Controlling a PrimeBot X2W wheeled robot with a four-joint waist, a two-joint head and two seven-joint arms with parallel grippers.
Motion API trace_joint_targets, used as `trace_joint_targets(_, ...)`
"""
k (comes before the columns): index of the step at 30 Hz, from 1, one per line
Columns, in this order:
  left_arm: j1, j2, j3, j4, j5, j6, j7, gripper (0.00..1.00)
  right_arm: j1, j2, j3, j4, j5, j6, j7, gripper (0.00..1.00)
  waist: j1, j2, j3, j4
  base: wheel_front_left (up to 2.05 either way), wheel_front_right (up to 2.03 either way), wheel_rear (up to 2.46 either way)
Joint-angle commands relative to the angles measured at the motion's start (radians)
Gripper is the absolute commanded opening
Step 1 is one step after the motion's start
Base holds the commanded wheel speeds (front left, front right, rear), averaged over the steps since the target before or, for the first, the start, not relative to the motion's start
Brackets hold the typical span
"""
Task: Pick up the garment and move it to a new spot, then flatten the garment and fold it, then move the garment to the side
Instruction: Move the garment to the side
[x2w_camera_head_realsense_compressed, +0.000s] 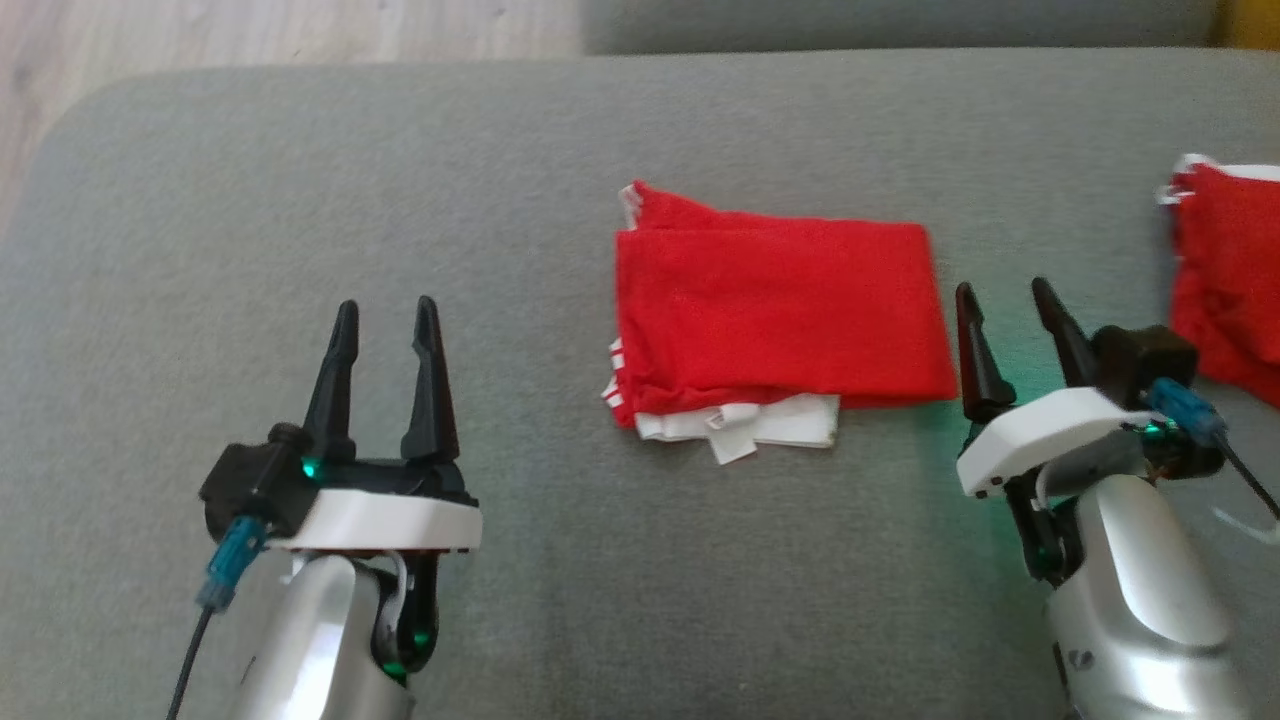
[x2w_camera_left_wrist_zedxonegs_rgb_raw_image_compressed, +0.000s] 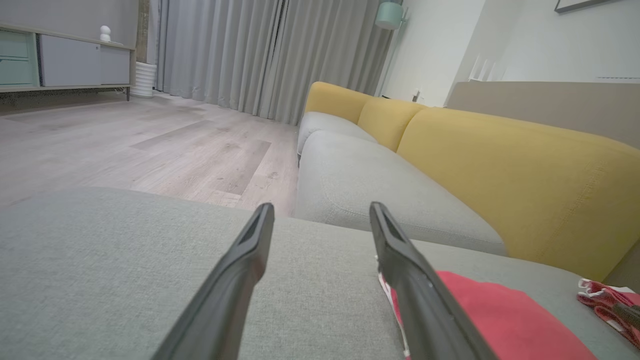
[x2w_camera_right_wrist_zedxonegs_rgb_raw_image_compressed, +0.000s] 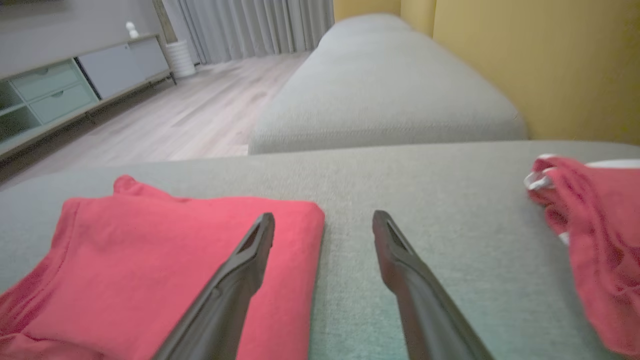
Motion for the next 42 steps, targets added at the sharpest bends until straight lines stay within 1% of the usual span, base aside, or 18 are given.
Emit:
trace_joint_targets(1, -0.041, 0.008, 0.017, -0.029, -0.008, 0.0, -0.005, 1.0, -0.046, 0.005, 0.025, 0.006, 0.014, -0.001, 0.021, 1.0, -0.0001, 0.0, 0.026, 0.033, 0.0, 0.0, 0.0)
trace_joint_targets(7, -0.059, 0.008, -0.013, -0.025, -0.019, 0.006, -0.005, 1.0, -0.101, 0.005, 0.035, 0.158, 0.068, -0.001, 0.083, 1.0, -0.0001, 0.0, 0.05, 0.083, 0.0, 0.0, 0.0)
trace_joint_targets(8, -0.059, 0.008, -0.013, -0.025, -0.019, 0.006, -0.005, 1.0, -0.101, 0.005, 0.035, 0.158, 0.068, -0.001, 0.083, 1.0, -0.0001, 0.0, 0.05, 0.083, 0.0, 0.0, 0.0)
trace_joint_targets(13, -0.065, 0.008, -0.024, -0.024, -0.023, 0.011, -0.005, 1.0, -0.145, 0.005, 0.08, 0.283, 0.114, -0.001, 0.125, 1.0, -0.0001, 0.0, 0.061, 0.104, 0.0, 0.0, 0.0)
trace_joint_targets(14, -0.065, 0.008, -0.025, -0.024, -0.023, 0.012, -0.005, 1.0, -0.154, 0.005, 0.093, 0.302, 0.118, -0.001, 0.127, 0.8, -0.0001, 0.0, 0.062, 0.105, 0.0, 0.0, 0.0)
trace_joint_targets(15, -0.065, 0.008, -0.025, -0.024, -0.023, 0.013, -0.005, 1.0, -0.163, 0.005, 0.103, 0.317, 0.115, -0.001, 0.123, 0.0, -0.0001, 0.0, 0.062, 0.105, 0.0, 0.0, 0.0)
trace_joint_targets(19, -0.064, 0.008, -0.021, -0.018, -0.015, 0.015, -0.005, 1.0, -0.197, 0.005, 0.125, 0.349, 0.055, -0.001, 0.066, 0.0, -0.0001, 0.0, 0.058, 0.091, 0.0, 0.0, 0.0)
trace_joint_targets(23, -0.065, 0.008, -0.018, -0.019, -0.007, 0.012, -0.005, 1.0, -0.225, 0.005, 0.107, 0.348, -0.064, -0.001, 0.0, 0.0, -0.0001, 0.0, 0.047, 0.058, 0.0, 0.0, 0.0)
trace_joint_targets(24, -0.066, 0.008, -0.019, -0.021, -0.006, 0.011, -0.005, 1.0, -0.23, 0.005, 0.098, 0.343, -0.098, -0.001, -0.011, 0.0, -0.0001, 0.0, 0.045, 0.048, 0.0, 0.0, 0.0)
trace_joint_targets(25, -0.068, 0.008, -0.022, -0.025, -0.004, 0.01, -0.005, 1.0, -0.237, 0.004, 0.082, 0.325, -0.159, -0.001, -0.029, 0.0, -0.0001, 0.0, 0.041, 0.026, 0.0, 0.0, 0.0)
trace_joint_targets(27, -0.073, 0.008, -0.029, -0.029, -0.004, 0.01, -0.005, 1.0, -0.242, -0.005, 0.075, 0.298, -0.212, -0.001, -0.039, 0.0, -0.0001, 0.0, 0.04, 0.001, 0.0, 0.0, 0.0)
trace_joint_targets(30, -0.084, 0.008, -0.055, -0.031, -0.005, 0.009, -0.005, 1.0, -0.242, -0.034, 0.082, 0.249, -0.268, -0.001, -0.044, 0.0, -0.0001, 0.0, 0.041, -0.035, 0.0, 0.0, 0.0)
trace_joint_targets(33, -0.098, 0.008, -0.086, -0.036, -0.01, 0.011, -0.005, 1.0, -0.24, -0.072, 0.098, 0.196, -0.284, -0.001, -0.035, 0.0, -0.0001, 0.0, 0.043, -0.072, 0.0, 0.0, 0.0)
trace_joint_targets(36, -0.11, 0.008, -0.112, -0.042, -0.014, 0.017, -0.005, 1.0, -0.244, -0.121, 0.123, 0.142, -0.275, -0.001, -0.017, 0.0, -0.0001, 0.0, 0.047, -0.113, 0.0, 0.0, 0.0)
trace_joint_targets(42, -0.14, 0.008, -0.142, -0.052, -0.01, 0.022, -0.005, 1.0, -0.277, -0.256, 0.138, 0.053, -0.221, -0.001, 0.047, 0.0, -0.0001, 0.0, 0.08, -0.173, 0.0, 0.0, 0.0)
